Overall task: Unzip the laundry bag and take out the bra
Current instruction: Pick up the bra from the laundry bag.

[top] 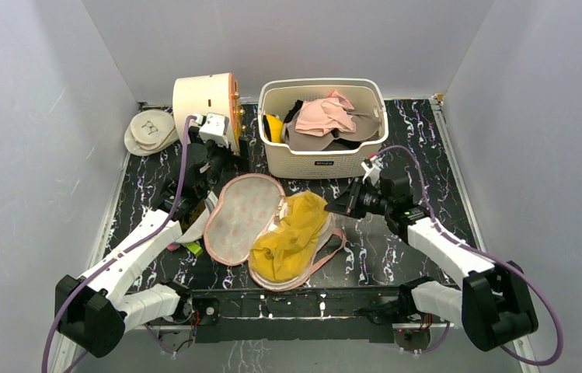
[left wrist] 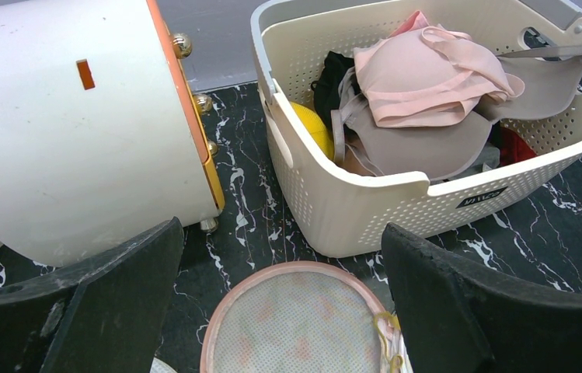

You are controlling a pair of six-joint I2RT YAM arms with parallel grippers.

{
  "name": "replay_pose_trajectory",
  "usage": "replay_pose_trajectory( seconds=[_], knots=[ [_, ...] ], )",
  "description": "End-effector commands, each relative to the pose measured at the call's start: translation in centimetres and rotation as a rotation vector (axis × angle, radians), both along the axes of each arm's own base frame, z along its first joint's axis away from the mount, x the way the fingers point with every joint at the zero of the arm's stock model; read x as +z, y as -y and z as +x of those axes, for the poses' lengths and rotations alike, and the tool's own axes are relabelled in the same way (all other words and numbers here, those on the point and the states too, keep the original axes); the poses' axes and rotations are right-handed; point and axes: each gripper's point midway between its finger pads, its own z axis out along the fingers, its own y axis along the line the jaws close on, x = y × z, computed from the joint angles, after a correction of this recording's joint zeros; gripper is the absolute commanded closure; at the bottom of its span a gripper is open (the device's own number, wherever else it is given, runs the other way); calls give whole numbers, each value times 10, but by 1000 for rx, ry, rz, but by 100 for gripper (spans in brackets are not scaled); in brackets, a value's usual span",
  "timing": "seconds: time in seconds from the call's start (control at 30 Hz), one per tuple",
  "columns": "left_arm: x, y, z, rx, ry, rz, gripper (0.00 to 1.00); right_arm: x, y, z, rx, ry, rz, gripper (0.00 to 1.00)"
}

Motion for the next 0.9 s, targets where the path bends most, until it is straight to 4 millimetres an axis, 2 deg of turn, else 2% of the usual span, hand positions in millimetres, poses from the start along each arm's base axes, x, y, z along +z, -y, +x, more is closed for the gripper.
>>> replay_pose_trajectory(
  seconds=[0.0,0.2,0.37,0.63,0.77,0.87],
  knots=[
    [29,-2,1,16,67,-27,2,114,-18,8,26,165,215,100],
    [32,-13,1,71,72,-31,3,232,-22,20,16,356,326,100],
    [35,-27,2,146,84,-30,3,308,-24,34,8,505,406,100],
    [36,-32,1,171,92,-30,3,377,-31,82,-54,681,476,100],
    [34,-30,2,166,84,-28,3,398,-43,109,-96,738,519,100],
    [34,-29,2,159,84,-30,3,403,-60,128,-110,756,552,100]
  ],
)
